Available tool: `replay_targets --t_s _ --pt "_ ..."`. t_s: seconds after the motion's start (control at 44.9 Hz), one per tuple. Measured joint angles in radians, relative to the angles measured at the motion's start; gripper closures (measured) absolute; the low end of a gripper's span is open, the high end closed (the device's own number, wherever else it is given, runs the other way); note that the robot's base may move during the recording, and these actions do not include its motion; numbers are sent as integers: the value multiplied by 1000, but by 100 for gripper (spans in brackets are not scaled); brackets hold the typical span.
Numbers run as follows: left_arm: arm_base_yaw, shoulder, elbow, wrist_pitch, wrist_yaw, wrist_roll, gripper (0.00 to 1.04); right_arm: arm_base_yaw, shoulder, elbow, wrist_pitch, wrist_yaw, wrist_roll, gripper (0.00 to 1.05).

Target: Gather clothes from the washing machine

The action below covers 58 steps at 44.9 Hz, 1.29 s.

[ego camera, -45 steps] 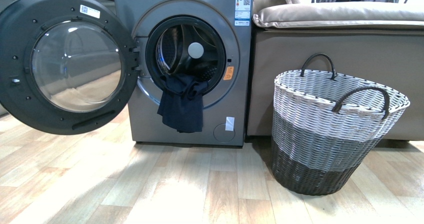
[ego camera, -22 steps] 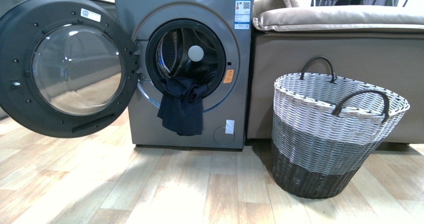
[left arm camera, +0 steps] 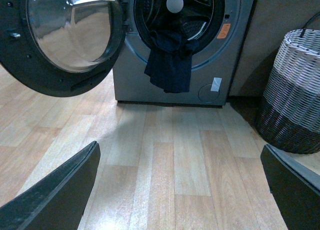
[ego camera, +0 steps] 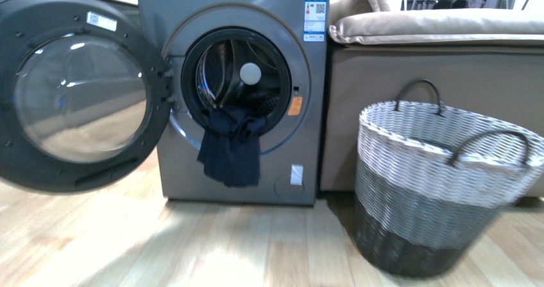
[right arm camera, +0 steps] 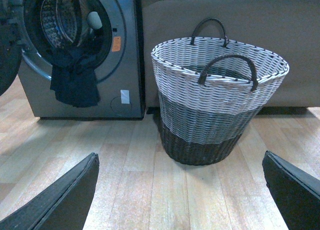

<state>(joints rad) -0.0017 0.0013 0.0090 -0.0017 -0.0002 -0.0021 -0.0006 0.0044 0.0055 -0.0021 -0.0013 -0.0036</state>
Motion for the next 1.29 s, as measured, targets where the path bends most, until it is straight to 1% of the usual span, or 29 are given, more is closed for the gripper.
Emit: replay_targets --t_s 1.29 --pt "0 0 0 0 0 0 6 0 0 0 0 0 0 7"
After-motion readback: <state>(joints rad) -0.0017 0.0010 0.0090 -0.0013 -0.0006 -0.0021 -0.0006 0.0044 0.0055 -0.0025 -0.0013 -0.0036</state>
